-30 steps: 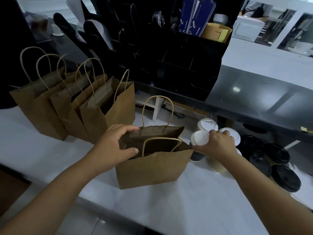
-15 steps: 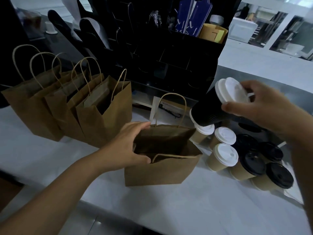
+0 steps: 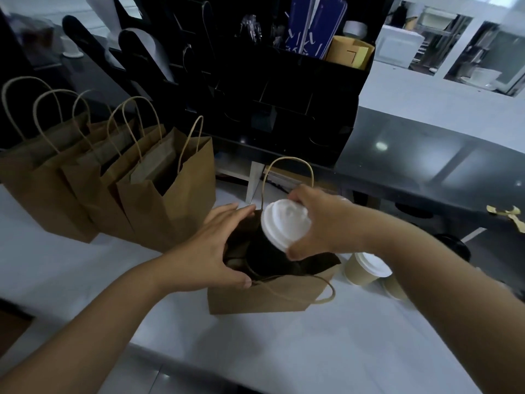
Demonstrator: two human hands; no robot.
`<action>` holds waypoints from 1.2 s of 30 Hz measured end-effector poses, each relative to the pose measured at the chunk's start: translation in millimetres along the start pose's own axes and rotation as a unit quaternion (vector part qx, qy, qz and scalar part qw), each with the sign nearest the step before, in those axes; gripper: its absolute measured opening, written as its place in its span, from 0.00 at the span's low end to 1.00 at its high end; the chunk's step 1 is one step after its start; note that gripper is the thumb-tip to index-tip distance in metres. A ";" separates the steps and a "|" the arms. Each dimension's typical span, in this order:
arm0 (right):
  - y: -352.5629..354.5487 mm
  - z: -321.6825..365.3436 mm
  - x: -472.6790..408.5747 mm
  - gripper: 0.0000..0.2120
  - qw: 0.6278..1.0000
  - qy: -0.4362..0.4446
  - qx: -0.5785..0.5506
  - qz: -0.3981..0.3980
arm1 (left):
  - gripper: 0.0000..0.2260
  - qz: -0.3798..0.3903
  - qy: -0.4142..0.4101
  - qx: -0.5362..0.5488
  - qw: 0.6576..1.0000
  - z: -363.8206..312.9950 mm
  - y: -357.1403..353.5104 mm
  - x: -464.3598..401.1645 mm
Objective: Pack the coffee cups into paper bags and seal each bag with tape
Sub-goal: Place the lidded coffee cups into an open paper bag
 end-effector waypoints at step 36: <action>-101.4 17.8 -85.2 0.28 0.966 0.052 0.191 0.167 | 0.53 0.007 0.016 0.000 1.000 12.8 4.5 -4.8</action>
Point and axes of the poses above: each hand's wrist, its own x-axis away from the middle knuckle, its own y-axis out of the back of the hand, z = x × y, the point moved 6 cm from there along -x, towards the middle knuckle, and after that the axes turned 12 degrees about y, right-handed, at the moved point
